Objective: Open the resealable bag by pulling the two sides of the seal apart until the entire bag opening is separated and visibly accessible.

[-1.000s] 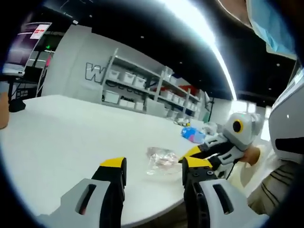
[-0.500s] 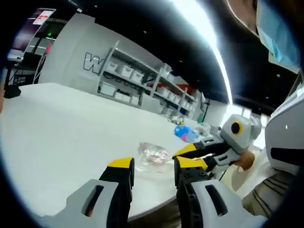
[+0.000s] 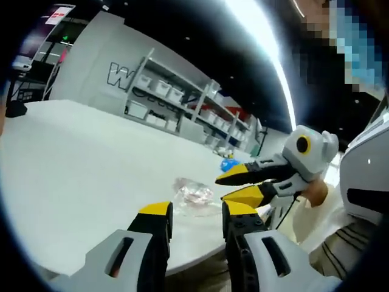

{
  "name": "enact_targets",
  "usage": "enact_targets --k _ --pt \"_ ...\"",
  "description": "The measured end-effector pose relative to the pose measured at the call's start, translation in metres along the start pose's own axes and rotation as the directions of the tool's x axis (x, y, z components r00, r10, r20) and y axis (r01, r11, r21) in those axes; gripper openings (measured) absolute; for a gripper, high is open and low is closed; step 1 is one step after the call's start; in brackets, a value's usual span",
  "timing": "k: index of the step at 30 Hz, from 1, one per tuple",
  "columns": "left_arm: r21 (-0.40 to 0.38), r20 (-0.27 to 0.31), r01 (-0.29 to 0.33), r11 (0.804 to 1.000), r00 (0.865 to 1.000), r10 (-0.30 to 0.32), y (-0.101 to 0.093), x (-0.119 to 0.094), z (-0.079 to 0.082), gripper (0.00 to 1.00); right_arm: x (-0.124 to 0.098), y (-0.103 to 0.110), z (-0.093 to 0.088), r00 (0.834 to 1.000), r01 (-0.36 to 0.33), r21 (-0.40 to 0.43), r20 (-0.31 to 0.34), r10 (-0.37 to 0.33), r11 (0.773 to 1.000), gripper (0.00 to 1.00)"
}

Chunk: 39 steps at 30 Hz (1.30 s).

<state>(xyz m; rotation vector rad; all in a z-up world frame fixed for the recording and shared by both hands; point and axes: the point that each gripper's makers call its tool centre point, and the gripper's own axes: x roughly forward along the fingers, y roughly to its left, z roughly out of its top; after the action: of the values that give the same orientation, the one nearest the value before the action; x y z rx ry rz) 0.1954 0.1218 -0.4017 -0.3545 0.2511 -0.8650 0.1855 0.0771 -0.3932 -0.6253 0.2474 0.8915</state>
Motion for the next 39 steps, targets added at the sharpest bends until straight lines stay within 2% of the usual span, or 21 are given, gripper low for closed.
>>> enact_targets --k 8,13,17,21,32,39 --pt "0.028 -0.004 0.010 1.000 1.000 -0.010 -0.003 -0.003 -0.005 0.32 0.012 0.011 -0.006 0.990 -0.096 -0.136 -0.119 0.080 0.986 0.14" --pt "0.023 -0.003 0.032 0.999 0.999 -0.032 -0.007 -0.005 -0.008 0.32 0.015 0.009 -0.005 0.980 -0.130 -0.198 -0.174 0.096 0.972 0.14" --pt "0.026 0.004 0.031 0.999 1.000 -0.031 -0.005 -0.008 -0.008 0.32 0.015 0.009 -0.004 0.968 -0.166 -0.261 -0.227 0.107 0.951 0.12" --pt "0.027 0.010 0.037 0.999 0.999 -0.037 -0.005 -0.010 -0.008 0.32 0.018 0.019 -0.009 0.947 -0.233 -0.295 -0.284 0.147 0.927 0.12" --pt "0.019 0.025 0.052 0.998 0.998 -0.052 -0.005 -0.013 -0.005 0.32 0.026 0.021 -0.015 0.920 -0.291 -0.349 -0.358 0.160 0.891 0.13" --pt "0.009 0.020 0.061 0.998 0.998 -0.061 -0.005 -0.015 -0.008 0.32 0.029 0.022 -0.015 0.920 -0.299 -0.363 -0.354 0.167 0.883 0.12"
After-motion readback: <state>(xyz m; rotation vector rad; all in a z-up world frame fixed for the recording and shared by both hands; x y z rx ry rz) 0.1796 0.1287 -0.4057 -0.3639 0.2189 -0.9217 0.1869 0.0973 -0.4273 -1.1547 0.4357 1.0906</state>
